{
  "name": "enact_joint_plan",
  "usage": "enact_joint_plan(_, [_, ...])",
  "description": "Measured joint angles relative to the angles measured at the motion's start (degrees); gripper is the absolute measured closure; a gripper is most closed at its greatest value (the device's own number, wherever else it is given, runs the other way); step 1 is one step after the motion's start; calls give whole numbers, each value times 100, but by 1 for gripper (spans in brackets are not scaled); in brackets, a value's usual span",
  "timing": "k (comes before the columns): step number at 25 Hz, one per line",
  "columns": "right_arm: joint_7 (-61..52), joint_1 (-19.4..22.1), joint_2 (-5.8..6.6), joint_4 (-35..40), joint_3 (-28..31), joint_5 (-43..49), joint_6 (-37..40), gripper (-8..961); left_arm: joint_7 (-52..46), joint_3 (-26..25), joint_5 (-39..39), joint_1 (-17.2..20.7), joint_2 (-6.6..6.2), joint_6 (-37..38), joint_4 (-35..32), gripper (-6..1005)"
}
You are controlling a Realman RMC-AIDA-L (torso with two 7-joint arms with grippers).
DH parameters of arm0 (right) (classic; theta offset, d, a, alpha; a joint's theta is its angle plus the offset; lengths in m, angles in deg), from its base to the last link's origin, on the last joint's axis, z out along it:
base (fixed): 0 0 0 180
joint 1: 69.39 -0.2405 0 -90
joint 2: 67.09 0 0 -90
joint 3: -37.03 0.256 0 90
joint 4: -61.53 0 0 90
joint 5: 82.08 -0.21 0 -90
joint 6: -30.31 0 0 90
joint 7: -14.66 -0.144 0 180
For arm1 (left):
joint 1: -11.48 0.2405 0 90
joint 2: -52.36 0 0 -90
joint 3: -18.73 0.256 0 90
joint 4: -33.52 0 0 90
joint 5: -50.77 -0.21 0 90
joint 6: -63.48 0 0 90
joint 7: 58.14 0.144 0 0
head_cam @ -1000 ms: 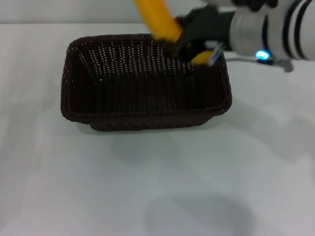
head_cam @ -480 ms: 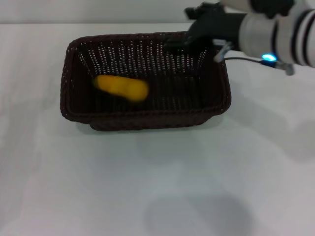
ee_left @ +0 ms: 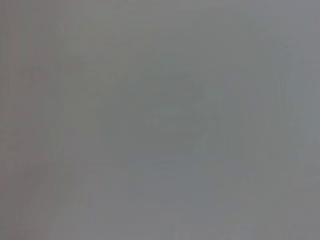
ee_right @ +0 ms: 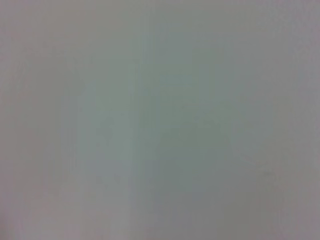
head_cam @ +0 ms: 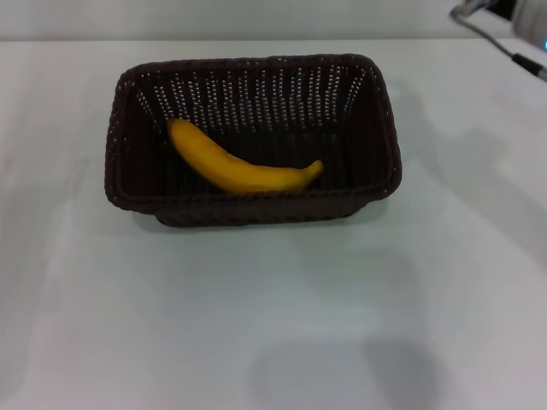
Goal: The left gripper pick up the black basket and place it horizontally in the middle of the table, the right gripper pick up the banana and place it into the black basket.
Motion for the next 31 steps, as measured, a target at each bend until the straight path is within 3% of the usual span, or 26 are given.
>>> enact_joint_plan(5, [1822,272,15,432,381,-2807,-65,79,8,2,-24,10,2,-7,8,211])
enact_joint_plan(8, [3256,222,3,1348,882,-4837,-983,79,7,3,-25,4,4,-10,25,211])
enact_joint_plan(9, [3256,222,3,1348,882,-4837,-983,79,7,3,-25,4,4,-10,25,211])
enact_joint_plan(10, [4333,13,-5,2632,1463,-6250,-2262,80,9,4,-24,-3,4,-10,33,211])
enact_joint_plan(12, [4840,-121,-19,3271,1707,-6658,-2807,80,12,6,-23,-11,5,-12,41,211])
enact_joint_plan(16, [7368,-465,-86,5269,2341,-7641,-4193,81,38,11,-31,-22,16,-13,50,211])
enact_joint_plan(21, [11084,-487,-159,6813,2337,-8694,-3996,81,61,11,-32,-22,21,-13,51,211])
enact_joint_plan(25, [11428,-479,-150,7183,2360,-8985,-3906,81,196,11,-32,-23,31,-12,57,211])
enact_joint_plan(31, [10910,-287,-152,7308,2357,-9036,-4200,81,571,9,-5,-39,45,-41,268,211])
